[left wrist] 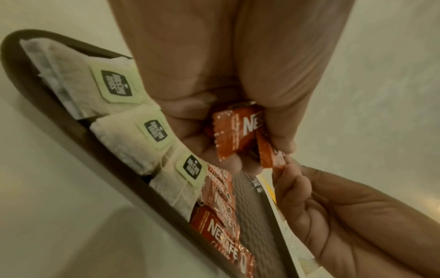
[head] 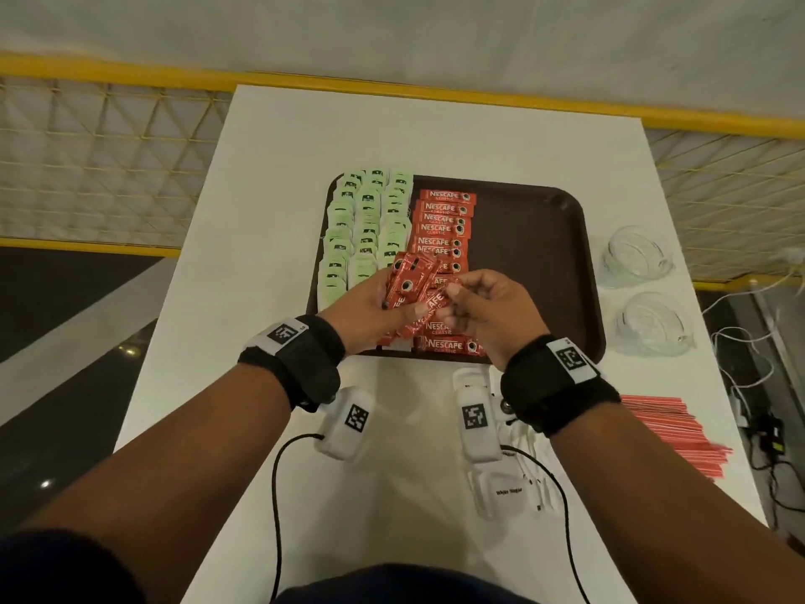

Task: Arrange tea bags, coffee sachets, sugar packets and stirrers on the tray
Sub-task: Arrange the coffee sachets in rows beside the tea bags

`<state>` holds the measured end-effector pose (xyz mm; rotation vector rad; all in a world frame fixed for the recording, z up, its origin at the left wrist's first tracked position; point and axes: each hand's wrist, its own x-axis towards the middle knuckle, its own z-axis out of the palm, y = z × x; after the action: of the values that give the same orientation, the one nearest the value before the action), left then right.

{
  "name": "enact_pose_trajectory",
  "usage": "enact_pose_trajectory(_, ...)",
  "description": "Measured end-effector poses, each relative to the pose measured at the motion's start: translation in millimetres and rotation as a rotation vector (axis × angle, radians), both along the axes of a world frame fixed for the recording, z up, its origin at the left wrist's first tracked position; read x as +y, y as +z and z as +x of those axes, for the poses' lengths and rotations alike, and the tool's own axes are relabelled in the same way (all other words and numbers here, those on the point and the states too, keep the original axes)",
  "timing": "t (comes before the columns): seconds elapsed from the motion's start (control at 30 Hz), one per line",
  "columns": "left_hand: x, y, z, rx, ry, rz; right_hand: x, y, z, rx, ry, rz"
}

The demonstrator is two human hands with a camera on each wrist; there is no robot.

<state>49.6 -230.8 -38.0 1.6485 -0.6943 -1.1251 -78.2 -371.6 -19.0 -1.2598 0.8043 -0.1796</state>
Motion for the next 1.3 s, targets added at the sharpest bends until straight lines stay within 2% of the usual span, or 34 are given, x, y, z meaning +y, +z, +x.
enact_pose_trajectory(0.1, -3.5, -0.8, 7.1, -0.046, 0.009, 0.023, -13.2, 1.0, -1.1, 0.067, 0.031, 0.020)
enact_pose_trajectory(0.23, -9.6, 2.5, 16.1, -0.133, 0.090, 0.058, -31.9, -2.1, -3.4, 0.281, 0.228, -0.327)
enact_pose_trajectory(0.37, -11.7, 3.9, 22.8, -0.137, 0.219, 0.064, -41.3, -13.4, -5.8, 0.296, 0.119, -0.352)
enact_pose_trajectory(0.47, -9.4, 2.6, 27.2, -0.128, 0.265, 0.083, -46.5, -26.1, -5.4, 0.363, 0.156, -0.419)
enact_pose_trajectory(0.77, -3.1, 4.4, 26.7, 0.003, 0.240, 0.133, -55.9, -45.3, 3.0, 0.566, 0.307, -0.535)
enact_pose_trajectory(0.97, -4.3, 7.7, 23.2, 0.062, 0.168, 0.153, -57.0, -47.0, 6.9, 0.631, 0.287, -0.661)
enact_pose_trajectory(1.03, -4.4, 10.0, 23.3, 0.061, 0.131, 0.157, -55.3, -38.6, 10.5, 0.588, 0.251, -0.727)
enact_pose_trajectory(1.1, -4.7, 11.7, 22.6, 0.063, 0.093, 0.161, -49.5, -23.4, 17.2, 0.468, 0.244, -0.750)
enact_pose_trajectory(1.2, -6.2, 11.8, 19.9, 0.052, 0.034, 0.189, -38.2, 0.7, 29.6, 0.268, 0.355, -0.670)
enact_pose_trajectory(1.3, -8.6, 13.0, 18.4, 0.048, 0.007, 0.180, -35.0, 10.3, 35.1, 0.211, 0.417, -0.624)
